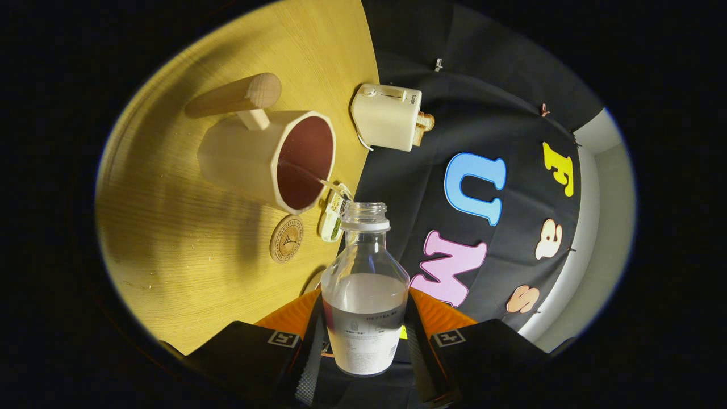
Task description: Take the bottle from table, then pour the juice into the cup, finally place the bottle on the coaster
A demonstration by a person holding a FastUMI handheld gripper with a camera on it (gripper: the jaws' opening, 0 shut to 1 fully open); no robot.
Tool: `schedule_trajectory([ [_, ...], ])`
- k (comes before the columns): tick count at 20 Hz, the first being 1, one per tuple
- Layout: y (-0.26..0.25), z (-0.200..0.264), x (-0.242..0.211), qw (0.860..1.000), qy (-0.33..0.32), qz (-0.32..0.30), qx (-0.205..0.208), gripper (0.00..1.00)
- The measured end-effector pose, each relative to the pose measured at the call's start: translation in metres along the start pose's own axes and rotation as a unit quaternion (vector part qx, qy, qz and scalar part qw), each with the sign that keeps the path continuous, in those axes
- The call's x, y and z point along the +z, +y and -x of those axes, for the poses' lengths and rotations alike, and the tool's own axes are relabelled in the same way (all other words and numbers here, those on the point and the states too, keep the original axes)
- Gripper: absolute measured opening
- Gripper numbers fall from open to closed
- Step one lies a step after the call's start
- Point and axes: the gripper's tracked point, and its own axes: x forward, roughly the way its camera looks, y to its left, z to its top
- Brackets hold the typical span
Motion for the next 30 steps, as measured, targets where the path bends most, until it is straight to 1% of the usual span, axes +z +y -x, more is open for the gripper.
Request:
schedule_trajectory([
  [16, 0.0028, -0.0034, 0.0021, 1.0, -0.006, 0.02, -0.002, 0.69],
  [30, -0.0051, -0.0035, 0.0088, 0.997, -0.024, 0.065, -0.017, 0.7],
])
